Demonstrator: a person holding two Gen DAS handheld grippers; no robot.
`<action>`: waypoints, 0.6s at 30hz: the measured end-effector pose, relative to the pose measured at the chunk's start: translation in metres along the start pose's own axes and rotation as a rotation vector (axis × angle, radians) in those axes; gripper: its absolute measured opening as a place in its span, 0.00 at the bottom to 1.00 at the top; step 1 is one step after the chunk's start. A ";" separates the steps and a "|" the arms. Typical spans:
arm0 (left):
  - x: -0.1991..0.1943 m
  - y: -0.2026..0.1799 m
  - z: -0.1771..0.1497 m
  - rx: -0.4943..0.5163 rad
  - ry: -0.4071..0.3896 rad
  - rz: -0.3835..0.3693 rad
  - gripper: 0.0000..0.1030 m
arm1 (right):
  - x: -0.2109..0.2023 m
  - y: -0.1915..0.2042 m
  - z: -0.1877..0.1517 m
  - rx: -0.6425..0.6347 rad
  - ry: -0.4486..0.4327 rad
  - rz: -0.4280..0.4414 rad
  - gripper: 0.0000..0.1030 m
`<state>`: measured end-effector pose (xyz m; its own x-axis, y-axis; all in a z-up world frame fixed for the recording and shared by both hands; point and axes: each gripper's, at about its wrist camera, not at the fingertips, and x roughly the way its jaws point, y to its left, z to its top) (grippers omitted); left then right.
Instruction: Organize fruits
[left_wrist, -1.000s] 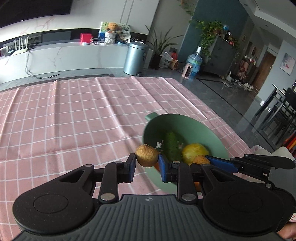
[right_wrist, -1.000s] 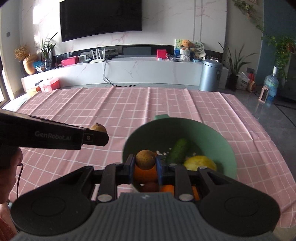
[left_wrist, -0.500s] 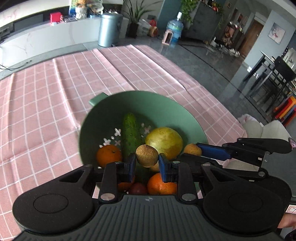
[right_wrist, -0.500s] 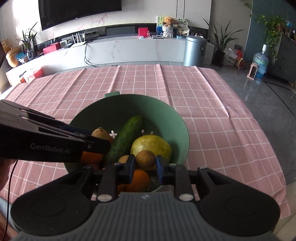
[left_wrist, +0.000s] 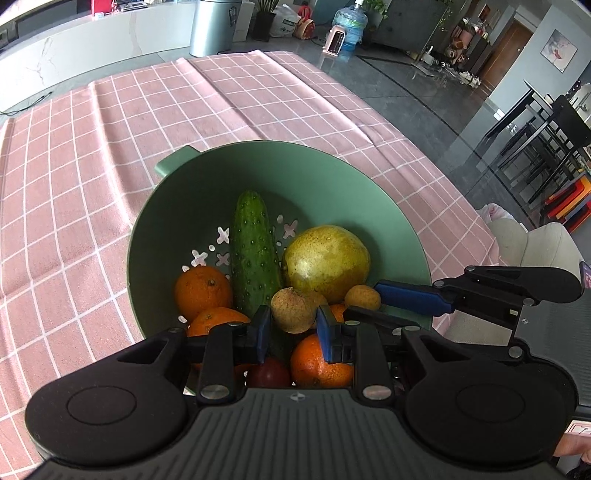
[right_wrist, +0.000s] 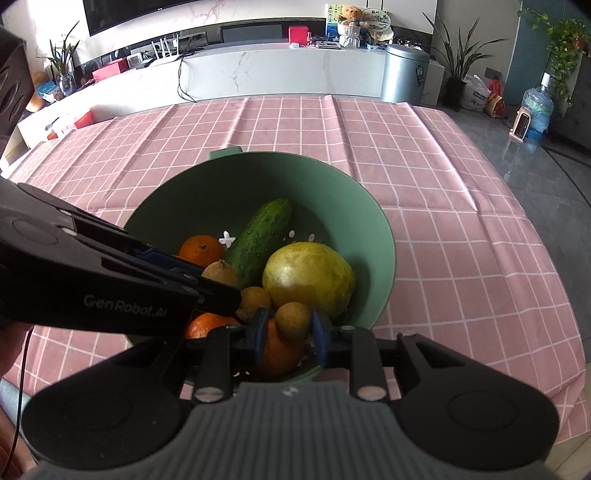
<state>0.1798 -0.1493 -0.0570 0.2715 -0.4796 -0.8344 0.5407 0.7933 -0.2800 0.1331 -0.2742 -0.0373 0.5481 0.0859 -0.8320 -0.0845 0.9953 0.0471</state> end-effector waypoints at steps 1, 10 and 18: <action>0.000 0.000 0.000 0.000 0.000 0.001 0.29 | 0.000 0.000 0.000 0.000 0.002 0.001 0.22; -0.021 -0.004 -0.004 -0.002 -0.034 0.025 0.45 | -0.018 0.004 -0.002 -0.020 -0.046 -0.041 0.42; -0.085 -0.007 -0.013 -0.014 -0.184 0.100 0.57 | -0.072 -0.010 -0.001 0.120 -0.231 -0.070 0.62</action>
<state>0.1425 -0.1094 0.0100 0.4654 -0.4573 -0.7578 0.4926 0.8452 -0.2075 0.0936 -0.2908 0.0218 0.7260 0.0108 -0.6876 0.0519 0.9962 0.0704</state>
